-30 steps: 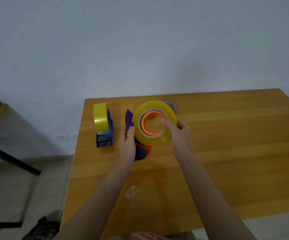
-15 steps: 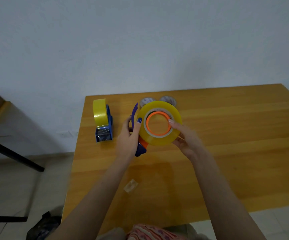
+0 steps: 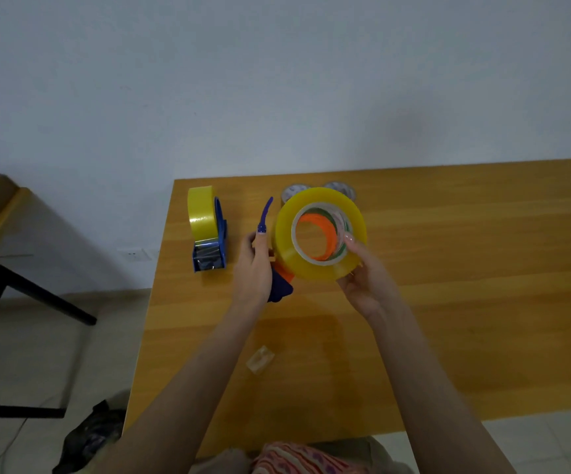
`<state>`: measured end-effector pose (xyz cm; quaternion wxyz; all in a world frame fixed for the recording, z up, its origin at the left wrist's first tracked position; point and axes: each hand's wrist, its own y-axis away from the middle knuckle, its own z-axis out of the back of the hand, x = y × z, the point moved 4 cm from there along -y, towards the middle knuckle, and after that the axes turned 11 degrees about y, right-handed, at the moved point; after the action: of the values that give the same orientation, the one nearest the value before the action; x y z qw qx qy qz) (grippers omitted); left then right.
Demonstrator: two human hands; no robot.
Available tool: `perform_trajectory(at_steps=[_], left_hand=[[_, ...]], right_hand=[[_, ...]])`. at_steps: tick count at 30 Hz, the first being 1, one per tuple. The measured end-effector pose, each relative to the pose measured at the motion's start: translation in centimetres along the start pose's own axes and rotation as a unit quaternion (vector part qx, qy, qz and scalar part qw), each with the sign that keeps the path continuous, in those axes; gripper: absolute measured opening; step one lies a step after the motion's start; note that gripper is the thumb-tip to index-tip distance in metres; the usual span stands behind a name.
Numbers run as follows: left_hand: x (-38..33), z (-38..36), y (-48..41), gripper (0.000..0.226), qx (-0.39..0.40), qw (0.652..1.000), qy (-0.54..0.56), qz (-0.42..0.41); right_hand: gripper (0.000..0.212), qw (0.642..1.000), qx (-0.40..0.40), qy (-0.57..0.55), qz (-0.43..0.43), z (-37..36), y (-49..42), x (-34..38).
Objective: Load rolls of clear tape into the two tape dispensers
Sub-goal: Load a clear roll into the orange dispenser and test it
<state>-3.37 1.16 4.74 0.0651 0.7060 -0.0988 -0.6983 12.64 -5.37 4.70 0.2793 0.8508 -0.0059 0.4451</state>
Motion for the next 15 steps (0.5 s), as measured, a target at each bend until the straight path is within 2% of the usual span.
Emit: perform_trajectory(at_steps=[3, 6, 8, 11, 12, 15], left_hand=[[1.0, 0.8, -0.5, 0.038, -0.018, 0.999, -0.020, 0.037], [2.0, 1.6, -0.8, 0.039, -0.027, 0.997, -0.023, 0.071], [2.3, 1.8, -1.0, 0.041, -0.029, 0.995, -0.022, 0.089], [2.0, 1.6, -1.2, 0.041, -0.021, 0.994, -0.018, 0.102], [1.9, 1.5, -1.3, 0.040, -0.017, 0.994, -0.016, 0.103], [1.6, 1.3, -1.4, 0.039, -0.002, 0.995, -0.019, 0.097]], right_hand=[[0.028, 0.999, 0.024, -0.033, 0.019, -0.6, 0.6, 1.1], [0.026, 0.994, 0.024, -0.032, 0.097, -1.2, 1.1, 3.3], [0.029, 0.978, -0.025, 0.070, 0.195, -1.7, 1.7, 5.0], [0.048, 0.896, -0.141, 0.309, 0.287, -2.5, 2.5, 6.5], [0.050, 0.878, -0.150, 0.342, 0.301, -2.8, 2.7, 6.6], [0.050, 0.857, -0.126, 0.383, 0.320, -3.6, 2.7, 6.5]])
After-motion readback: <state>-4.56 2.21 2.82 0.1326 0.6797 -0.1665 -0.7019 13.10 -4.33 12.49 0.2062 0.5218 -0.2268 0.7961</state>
